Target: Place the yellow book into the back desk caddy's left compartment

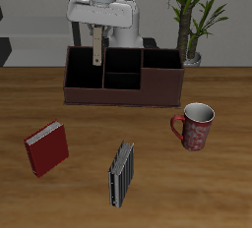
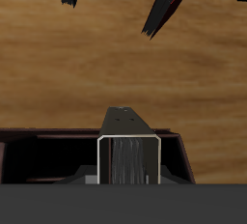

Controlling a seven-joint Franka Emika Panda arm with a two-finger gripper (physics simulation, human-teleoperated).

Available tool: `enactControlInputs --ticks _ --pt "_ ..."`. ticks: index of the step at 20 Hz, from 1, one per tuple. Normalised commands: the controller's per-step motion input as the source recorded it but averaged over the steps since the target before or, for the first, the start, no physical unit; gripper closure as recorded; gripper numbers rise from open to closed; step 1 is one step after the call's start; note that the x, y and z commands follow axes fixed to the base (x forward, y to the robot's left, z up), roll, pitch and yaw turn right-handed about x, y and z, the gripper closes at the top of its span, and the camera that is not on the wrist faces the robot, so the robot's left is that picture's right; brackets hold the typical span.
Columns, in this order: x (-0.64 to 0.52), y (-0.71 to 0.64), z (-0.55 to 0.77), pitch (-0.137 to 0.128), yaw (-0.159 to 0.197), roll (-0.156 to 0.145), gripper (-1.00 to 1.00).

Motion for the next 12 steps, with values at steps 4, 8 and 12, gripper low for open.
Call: enactControlInputs --ticks 4,8,12 --pt "-0.26 -0.22 -0.01 0.002 0.005 -0.057 1.00" --pt "-0.20 -0.23 -0.06 0.017 -0.012 -0.069 1.00" --pt "-0.24 -0.12 0.01 -0.002 -0.010 -0.041 1.00"
